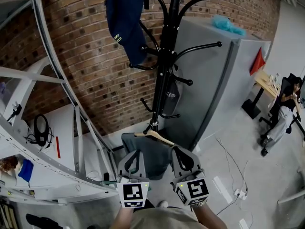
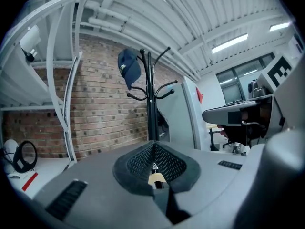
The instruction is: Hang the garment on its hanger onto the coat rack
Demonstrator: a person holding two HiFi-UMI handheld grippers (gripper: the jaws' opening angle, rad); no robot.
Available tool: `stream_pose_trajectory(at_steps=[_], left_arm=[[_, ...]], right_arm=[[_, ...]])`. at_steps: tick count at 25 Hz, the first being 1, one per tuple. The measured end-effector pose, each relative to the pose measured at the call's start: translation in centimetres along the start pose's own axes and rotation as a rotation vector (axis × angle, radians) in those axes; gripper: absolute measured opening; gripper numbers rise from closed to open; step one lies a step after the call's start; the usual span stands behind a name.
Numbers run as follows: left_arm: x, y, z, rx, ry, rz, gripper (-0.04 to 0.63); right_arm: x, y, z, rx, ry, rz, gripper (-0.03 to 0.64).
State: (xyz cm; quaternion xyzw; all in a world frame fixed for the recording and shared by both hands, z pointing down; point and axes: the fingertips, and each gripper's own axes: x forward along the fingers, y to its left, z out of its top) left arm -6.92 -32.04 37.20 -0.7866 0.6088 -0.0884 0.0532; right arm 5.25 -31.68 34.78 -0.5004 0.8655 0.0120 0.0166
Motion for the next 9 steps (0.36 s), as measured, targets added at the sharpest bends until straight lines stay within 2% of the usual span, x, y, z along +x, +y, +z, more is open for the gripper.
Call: stream_pose_trajectory(at_steps=[9], left_arm=[[-0.51,0.33,-0.27,0.004,-0.001,0.014,0.005]], right_arm=[[-0.41,0.47,-0.71,0.025,0.005,0.011,0.021]])
